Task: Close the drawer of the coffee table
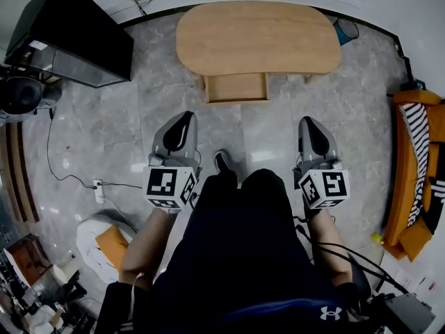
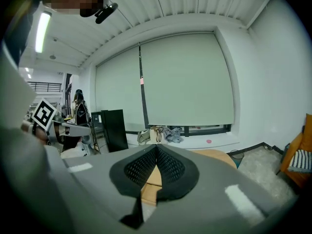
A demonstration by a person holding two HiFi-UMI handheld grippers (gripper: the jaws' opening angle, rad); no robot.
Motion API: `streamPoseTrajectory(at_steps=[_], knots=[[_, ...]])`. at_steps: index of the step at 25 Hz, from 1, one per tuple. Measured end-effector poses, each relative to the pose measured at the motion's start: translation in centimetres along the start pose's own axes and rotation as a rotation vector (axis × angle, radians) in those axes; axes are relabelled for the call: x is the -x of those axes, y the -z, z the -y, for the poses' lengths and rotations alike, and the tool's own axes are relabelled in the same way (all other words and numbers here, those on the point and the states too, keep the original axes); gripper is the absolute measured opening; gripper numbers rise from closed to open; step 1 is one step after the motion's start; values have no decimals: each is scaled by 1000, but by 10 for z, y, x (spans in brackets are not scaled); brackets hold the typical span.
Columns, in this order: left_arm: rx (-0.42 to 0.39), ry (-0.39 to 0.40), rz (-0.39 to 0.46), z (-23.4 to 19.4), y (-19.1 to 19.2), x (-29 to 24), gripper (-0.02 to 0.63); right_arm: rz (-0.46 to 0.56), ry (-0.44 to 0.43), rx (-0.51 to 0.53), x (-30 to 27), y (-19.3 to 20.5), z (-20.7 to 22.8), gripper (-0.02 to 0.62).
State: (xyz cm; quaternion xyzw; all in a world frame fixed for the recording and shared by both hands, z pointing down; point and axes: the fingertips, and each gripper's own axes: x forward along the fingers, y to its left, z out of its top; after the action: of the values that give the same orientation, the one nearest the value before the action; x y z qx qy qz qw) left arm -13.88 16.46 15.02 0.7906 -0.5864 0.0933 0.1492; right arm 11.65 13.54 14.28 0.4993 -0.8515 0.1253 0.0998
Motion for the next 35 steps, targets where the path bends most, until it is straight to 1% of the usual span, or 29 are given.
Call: streamPoseTrajectory(at_steps=[5,8,11,15,18,21,24,27,34,35], knots=[[-1,2,-26,-18,13,-22,21,-25,10,13,-21,10,11,3],[-16,0,-65,-24,24,-42,21,-53,6,18,-39,20,25,3],[-28,-1,-77,-28,28,-62,21,-68,-3,9,-60,26,41,3],[-7,-22,-100,-38,35,-93,21,-91,-21,3,-96,34,67,3],[-18,-40,-154,-41,49,-117,21,-116,-60,-10,-120,44,84,3],[-40,-50,-217,-41,63,-140,21,-137,-124,-9,-145,54,92,3],[-84,-53,-241,-38,76,-167,21,-160,-187,23,-174,69,97,2],[-129,-44,-277,-37,103,-191,21,-191,-207,62,-196,91,108,2],[-131,-48,-420,-73,191,-222,28,-294,-246,97,-233,164,131,3],[-126,-42,-442,-78,205,-226,50,-312,-249,94,-238,175,132,3]])
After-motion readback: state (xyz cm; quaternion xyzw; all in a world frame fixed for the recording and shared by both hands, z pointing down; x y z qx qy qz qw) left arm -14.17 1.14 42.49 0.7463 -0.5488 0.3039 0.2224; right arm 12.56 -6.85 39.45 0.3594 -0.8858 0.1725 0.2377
